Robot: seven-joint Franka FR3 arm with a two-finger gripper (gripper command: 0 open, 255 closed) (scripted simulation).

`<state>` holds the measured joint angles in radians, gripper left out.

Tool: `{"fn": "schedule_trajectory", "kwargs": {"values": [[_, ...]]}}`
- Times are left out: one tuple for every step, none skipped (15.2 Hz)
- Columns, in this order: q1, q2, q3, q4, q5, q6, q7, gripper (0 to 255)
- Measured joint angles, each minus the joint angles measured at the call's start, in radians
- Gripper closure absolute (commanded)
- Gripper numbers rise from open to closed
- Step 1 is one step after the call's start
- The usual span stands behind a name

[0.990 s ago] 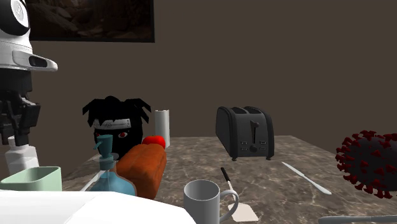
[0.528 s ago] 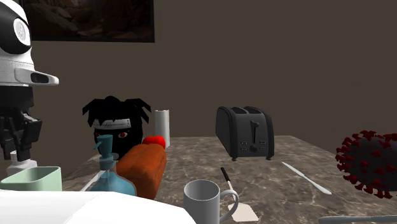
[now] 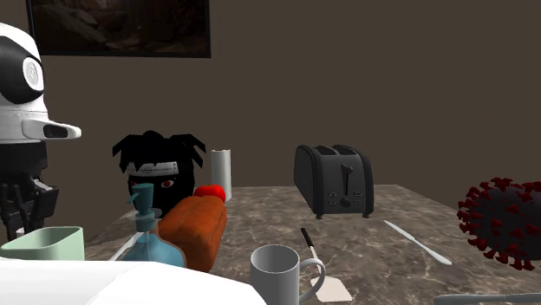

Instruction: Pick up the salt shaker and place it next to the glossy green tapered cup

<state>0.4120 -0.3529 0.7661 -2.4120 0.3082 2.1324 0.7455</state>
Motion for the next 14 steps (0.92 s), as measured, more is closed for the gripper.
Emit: {"fn": "schedule_trajectory", "kwargs": {"values": [[0.0, 0.003, 0.003, -0.01, 0.001, 0.013, -0.001, 255], [-0.002, 0.011, 0.007, -0.017, -0.001, 0.027, 0.001, 255], [-0.006, 0.023, 0.013, -0.022, -0.006, 0.043, 0.004, 255], [-0.009, 0.032, 0.018, -0.03, -0.009, 0.058, 0.005, 255], [-0.008, 0.033, 0.02, -0.033, -0.008, 0.063, 0.007, 255], [-0.009, 0.035, 0.021, -0.034, -0.009, 0.066, 0.007, 255], [-0.009, 0.036, 0.021, -0.035, -0.009, 0.068, 0.007, 255], [-0.009, 0.036, 0.022, -0.035, -0.009, 0.069, 0.007, 255], [-0.009, 0.036, 0.022, -0.035, -0.01, 0.069, 0.007, 255], [-0.009, 0.037, 0.022, -0.035, -0.01, 0.069, 0.008, 255], [-0.009, 0.037, 0.022, -0.035, -0.01, 0.069, 0.008, 0], [-0.009, 0.037, 0.022, -0.035, -0.01, 0.07, 0.008, 0], [-0.009, 0.037, 0.022, -0.035, -0.01, 0.07, 0.008, 0], [-0.009, 0.037, 0.022, -0.035, -0.01, 0.07, 0.008, 0]]}}
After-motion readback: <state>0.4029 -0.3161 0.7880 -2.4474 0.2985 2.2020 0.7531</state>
